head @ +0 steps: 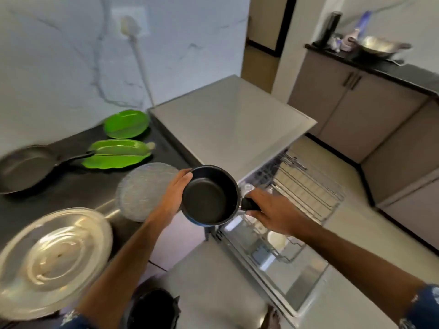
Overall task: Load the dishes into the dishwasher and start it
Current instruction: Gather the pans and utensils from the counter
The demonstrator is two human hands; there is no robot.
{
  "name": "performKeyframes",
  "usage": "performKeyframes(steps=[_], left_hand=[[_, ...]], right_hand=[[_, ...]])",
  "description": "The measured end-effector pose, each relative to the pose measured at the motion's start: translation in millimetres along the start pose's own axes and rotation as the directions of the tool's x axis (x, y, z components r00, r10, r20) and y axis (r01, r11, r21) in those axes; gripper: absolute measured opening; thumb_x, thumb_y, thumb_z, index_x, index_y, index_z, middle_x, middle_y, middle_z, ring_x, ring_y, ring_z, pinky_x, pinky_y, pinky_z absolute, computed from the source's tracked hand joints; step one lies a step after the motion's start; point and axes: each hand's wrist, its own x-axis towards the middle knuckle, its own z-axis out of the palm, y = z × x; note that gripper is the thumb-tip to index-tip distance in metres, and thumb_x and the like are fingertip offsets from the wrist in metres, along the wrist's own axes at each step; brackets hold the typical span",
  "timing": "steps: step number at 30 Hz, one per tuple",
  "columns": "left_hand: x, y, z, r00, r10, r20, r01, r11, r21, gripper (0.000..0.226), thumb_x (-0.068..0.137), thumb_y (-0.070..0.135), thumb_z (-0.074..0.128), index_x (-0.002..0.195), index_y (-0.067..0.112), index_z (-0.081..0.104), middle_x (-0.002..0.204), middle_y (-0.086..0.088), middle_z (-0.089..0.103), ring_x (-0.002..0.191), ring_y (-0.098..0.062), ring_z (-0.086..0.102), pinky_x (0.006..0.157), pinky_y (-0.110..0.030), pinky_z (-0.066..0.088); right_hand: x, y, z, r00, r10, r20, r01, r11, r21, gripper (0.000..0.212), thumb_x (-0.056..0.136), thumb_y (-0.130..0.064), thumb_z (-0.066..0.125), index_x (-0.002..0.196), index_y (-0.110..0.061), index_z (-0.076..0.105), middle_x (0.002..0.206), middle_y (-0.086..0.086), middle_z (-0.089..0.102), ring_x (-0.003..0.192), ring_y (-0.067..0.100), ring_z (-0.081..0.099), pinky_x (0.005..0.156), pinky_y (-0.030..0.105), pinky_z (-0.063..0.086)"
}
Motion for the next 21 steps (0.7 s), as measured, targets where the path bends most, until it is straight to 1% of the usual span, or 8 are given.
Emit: performKeyframes(steps=[5, 7, 9, 11, 13, 15, 18, 21], left_hand=[[21.2, -21.7, 142.2, 0.991, -0.053, 0.12, 0.044, 0.997, 0.071, 0.019, 0.105, 0.01, 0.045, 0.107, 0.018, 0.062, 0.101, 0.0, 0.068, 0.086, 0.001, 0.065, 0.081, -0.016, 0.05], [30.7, -28.7, 185.0, 0.979, -0.095, 0.179, 0.075, 0.99, 0.116, 0.014, 0.103, 0.019, 0.05, 0.11, 0.02, 0.062, 0.106, -0.004, 0.068, 0.092, -0.005, 0.066, 0.086, -0.023, 0.052], [42.7, -38.7, 212.4, 0.966, -0.111, 0.232, 0.061, 0.975, 0.214, 0.026, 0.094, 0.037, 0.053, 0.116, 0.026, 0.063, 0.115, -0.006, 0.068, 0.105, -0.018, 0.065, 0.095, -0.035, 0.05], [54.9, -40.9, 236.2, 0.956, -0.122, 0.267, 0.031, 0.947, 0.321, 0.028, 0.093, 0.041, 0.053, 0.118, 0.03, 0.061, 0.117, -0.001, 0.067, 0.11, -0.016, 0.063, 0.1, -0.036, 0.048], [69.3, -41.7, 250.6, 0.946, -0.115, 0.304, -0.029, 0.901, 0.432, 0.023, 0.1, 0.032, 0.053, 0.122, 0.027, 0.056, 0.12, 0.003, 0.061, 0.111, -0.008, 0.058, 0.101, -0.034, 0.045], [91.7, -44.8, 260.3, 0.936, -0.072, 0.346, -0.151, 0.803, 0.577, 0.033, 0.102, 0.032, 0.051, 0.133, 0.022, 0.05, 0.129, 0.002, 0.053, 0.119, -0.011, 0.053, 0.106, -0.036, 0.042], [130.3, -49.6, 264.7, 0.902, 0.087, 0.422, -0.384, 0.605, 0.697, 0.044, 0.099, 0.031, 0.054, 0.14, 0.018, 0.048, 0.14, -0.005, 0.05, 0.128, -0.021, 0.049, 0.108, -0.044, 0.043], [178.0, -49.4, 270.0, 0.815, 0.204, 0.542, -0.578, 0.225, 0.785, 0.051, 0.096, 0.026, 0.059, 0.144, 0.015, 0.046, 0.148, -0.007, 0.046, 0.136, -0.025, 0.044, 0.113, -0.045, 0.038]], right_hand=[[-74.4, 127.0, 3.4, 0.993, 0.117, 0.026, -0.119, 0.988, 0.097, 0.028, 0.097, -0.043, 0.055, 0.121, -0.033, 0.046, 0.113, -0.013, 0.057, 0.093, 0.01, 0.059, 0.075, 0.033, 0.05], [-94.9, 169.2, 8.3, 0.988, 0.145, 0.061, -0.153, 0.978, 0.143, 0.025, 0.098, -0.043, 0.054, 0.12, -0.036, 0.044, 0.111, -0.017, 0.053, 0.092, 0.007, 0.056, 0.076, 0.032, 0.049], [-104.6, 203.3, 15.8, 0.984, 0.152, 0.091, -0.167, 0.967, 0.192, 0.021, 0.098, -0.042, 0.053, 0.117, -0.037, 0.045, 0.106, -0.019, 0.051, 0.09, 0.005, 0.054, 0.076, 0.031, 0.049], [-108.2, 232.7, 23.6, 0.977, 0.168, 0.132, -0.197, 0.947, 0.252, 0.019, 0.098, -0.041, 0.053, 0.115, -0.039, 0.045, 0.103, -0.021, 0.051, 0.089, 0.004, 0.055, 0.077, 0.031, 0.05], [-106.8, 255.6, 35.3, 0.97, 0.187, 0.158, -0.226, 0.931, 0.287, 0.02, 0.099, -0.042, 0.052, 0.117, -0.038, 0.046, 0.102, -0.02, 0.053, 0.088, 0.002, 0.055, 0.077, 0.03, 0.05], [-99.0, 277.0, 45.3, 0.962, 0.223, 0.158, -0.262, 0.919, 0.296, 0.022, 0.1, -0.044, 0.049, 0.12, -0.034, 0.047, 0.104, -0.017, 0.054, 0.087, 0.005, 0.056, 0.075, 0.029, 0.047], [-78.3, 299.5, 56.5, 0.941, 0.296, 0.166, -0.332, 0.904, 0.27, 0.026, 0.102, -0.046, 0.044, 0.122, -0.03, 0.048, 0.107, -0.011, 0.057, 0.089, 0.01, 0.057, 0.072, 0.028, 0.042], [-48.8, 323.1, 68.8, 0.909, 0.38, 0.174, -0.413, 0.877, 0.244, 0.024, 0.103, -0.043, 0.044, 0.12, -0.027, 0.05, 0.107, -0.007, 0.058, 0.087, 0.011, 0.055, 0.071, 0.028, 0.04]])
